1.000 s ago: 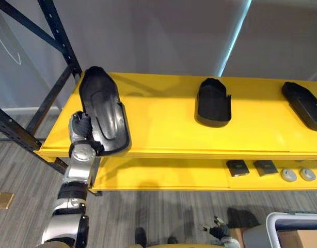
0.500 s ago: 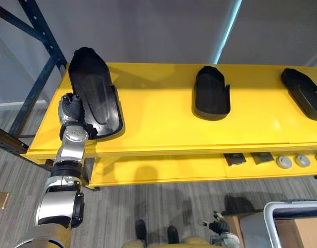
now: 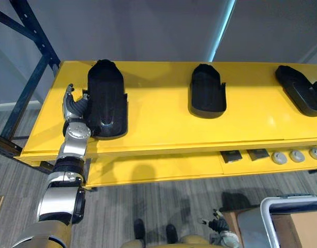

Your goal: Walk over and take plastic housings, then place them on the shelf

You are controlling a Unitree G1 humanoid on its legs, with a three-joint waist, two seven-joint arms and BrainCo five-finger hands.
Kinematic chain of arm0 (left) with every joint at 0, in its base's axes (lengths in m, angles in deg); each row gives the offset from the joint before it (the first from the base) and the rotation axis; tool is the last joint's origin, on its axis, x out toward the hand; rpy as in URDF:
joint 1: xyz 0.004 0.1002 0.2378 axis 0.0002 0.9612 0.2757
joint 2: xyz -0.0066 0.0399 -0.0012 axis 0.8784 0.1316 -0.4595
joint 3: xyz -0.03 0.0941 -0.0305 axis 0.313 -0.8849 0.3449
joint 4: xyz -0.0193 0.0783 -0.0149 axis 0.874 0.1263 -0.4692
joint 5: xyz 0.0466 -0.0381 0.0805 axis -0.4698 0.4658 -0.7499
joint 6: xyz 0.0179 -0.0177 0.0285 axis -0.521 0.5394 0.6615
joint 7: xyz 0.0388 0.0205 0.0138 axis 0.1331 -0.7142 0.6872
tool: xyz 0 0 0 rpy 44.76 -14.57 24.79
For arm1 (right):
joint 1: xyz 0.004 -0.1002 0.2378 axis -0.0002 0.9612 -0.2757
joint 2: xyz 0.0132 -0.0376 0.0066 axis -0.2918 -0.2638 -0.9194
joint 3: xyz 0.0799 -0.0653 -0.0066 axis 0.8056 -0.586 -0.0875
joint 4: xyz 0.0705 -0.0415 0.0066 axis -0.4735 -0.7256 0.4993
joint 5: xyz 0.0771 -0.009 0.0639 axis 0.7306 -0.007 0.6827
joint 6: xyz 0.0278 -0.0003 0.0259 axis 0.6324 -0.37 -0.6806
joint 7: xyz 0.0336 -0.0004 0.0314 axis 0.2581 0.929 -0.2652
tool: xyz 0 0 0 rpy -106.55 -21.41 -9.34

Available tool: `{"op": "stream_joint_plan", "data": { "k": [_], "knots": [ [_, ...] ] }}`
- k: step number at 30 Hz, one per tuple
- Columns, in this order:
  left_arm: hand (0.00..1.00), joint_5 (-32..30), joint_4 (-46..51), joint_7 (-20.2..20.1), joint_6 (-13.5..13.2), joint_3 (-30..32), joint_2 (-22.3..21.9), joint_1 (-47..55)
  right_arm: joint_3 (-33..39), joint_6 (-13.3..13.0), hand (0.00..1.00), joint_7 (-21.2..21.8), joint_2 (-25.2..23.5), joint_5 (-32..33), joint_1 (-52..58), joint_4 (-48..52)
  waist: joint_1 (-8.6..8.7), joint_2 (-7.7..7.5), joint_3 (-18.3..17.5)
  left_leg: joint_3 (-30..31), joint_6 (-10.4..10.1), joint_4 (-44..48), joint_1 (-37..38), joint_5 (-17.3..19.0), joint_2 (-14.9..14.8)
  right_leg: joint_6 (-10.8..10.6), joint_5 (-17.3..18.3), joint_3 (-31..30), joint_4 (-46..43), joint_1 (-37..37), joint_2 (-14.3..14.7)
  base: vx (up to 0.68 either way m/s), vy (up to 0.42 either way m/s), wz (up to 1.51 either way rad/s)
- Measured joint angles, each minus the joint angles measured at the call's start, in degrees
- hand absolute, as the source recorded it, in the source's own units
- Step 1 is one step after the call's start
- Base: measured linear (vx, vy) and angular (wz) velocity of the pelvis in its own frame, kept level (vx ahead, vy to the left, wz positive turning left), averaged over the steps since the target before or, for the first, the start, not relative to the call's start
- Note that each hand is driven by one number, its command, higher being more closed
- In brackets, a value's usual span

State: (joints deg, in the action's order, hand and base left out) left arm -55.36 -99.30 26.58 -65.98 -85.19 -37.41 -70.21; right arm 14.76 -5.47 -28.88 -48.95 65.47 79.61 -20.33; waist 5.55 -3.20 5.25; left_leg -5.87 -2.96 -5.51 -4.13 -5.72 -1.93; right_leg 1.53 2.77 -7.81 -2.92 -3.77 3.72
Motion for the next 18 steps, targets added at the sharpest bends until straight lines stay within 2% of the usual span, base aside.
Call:
{"op": "stream_joint_plan", "data": {
  "k": [5, 8, 10, 12, 13, 14, 15, 18],
  "knots": [
    [0.00, -0.16, 10.07, 1.73, -0.14, -1.04, 0.02, 0.03, -0.70, -0.39, 0.00, 0.02, 0.18, 0.01, 0.03, -0.02, -0.09, 0.02, 0.01, 1.13, 0.02, 0.00, 0.02, -0.03, 0.11, -0.06, 0.05, 1.19, 0.28, 0.56, -0.34, 0.01, -0.003, 0.11],
    [0.00, -0.37, 20.79, 3.13, -1.28, -1.62, -0.58, 1.45, -1.59, -0.43, 0.00, 0.07, 0.28, 0.02, 0.01, -0.02, -0.49, 0.05, 0.03, 1.51, 0.07, 0.02, -0.01, -0.07, 0.15, -0.12, 0.09, 1.53, 0.36, 0.75, -0.40, 0.02, -0.004, 0.07],
    [0.00, -2.40, 32.72, 4.66, -2.62, -1.40, -4.08, 6.52, -1.64, -0.45, 0.00, 0.04, 0.31, 0.44, 0.02, -0.03, -0.93, 0.23, 0.14, 1.80, 0.14, 0.03, 0.02, -0.11, 0.25, -0.10, 0.07, 1.69, 0.65, 1.48, -0.47, 0.05, -0.006, 0.06],
    [0.00, -3.74, 39.29, 5.26, -3.45, -1.46, -7.69, 11.22, -1.66, -0.45, 0.00, 0.04, 0.39, 0.48, 0.02, -0.07, -1.18, 0.39, 0.18, 2.11, 0.19, 0.03, 0.03, -0.15, 0.30, -0.09, 0.07, 1.94, 0.71, 1.62, -0.49, 0.03, -0.005, 0.09],
    [0.00, -5.82, 43.73, 5.48, -4.30, -1.45, -11.04, 16.47, -1.66, -0.45, 0.00, 0.02, 0.44, 0.48, 0.03, -0.10, -1.56, 0.56, 0.28, 2.31, 0.22, 0.03, 0.02, -0.17, 0.29, -0.09, 0.07, 2.11, 0.70, 1.69, -0.41, 0.01, -0.004, 0.07],
    [0.00, -6.41, 45.19, 5.53, -4.45, -1.44, -12.12, 18.82, -1.66, -0.46, 0.00, 0.02, 0.47, 0.49, 0.04, -0.10, -1.63, 0.64, 0.31, 2.43, 0.25, 0.03, 0.02, -0.20, 0.28, -0.09, 0.07, 2.19, 0.70, 1.72, -0.38, 0.00, -0.010, 0.08],
    [1.00, -7.45, 48.16, 5.56, -4.49, -1.47, -14.26, 24.14, -1.65, -0.53, 0.00, -0.01, 0.52, 0.49, 0.07, -0.10, -1.74, 0.77, 0.30, 2.62, 0.26, 0.03, 0.05, -0.20, 0.18, -0.09, 0.07, 2.35, 0.70, 1.81, -0.33, 0.00, -0.010, 0.06],
    [1.00, -10.52, 51.92, 5.39, -4.51, -2.75, -18.62, 35.34, -1.61, -0.71, 0.00, -0.18, 0.63, 0.49, 0.53, -0.09, -3.10, 0.84, 0.35, 2.78, 0.25, 0.02, 0.76, -0.18, -0.03, -0.08, 0.07, 2.43, 0.75, 2.66, -0.18, 0.00, -0.008, 0.03]
  ]
}}
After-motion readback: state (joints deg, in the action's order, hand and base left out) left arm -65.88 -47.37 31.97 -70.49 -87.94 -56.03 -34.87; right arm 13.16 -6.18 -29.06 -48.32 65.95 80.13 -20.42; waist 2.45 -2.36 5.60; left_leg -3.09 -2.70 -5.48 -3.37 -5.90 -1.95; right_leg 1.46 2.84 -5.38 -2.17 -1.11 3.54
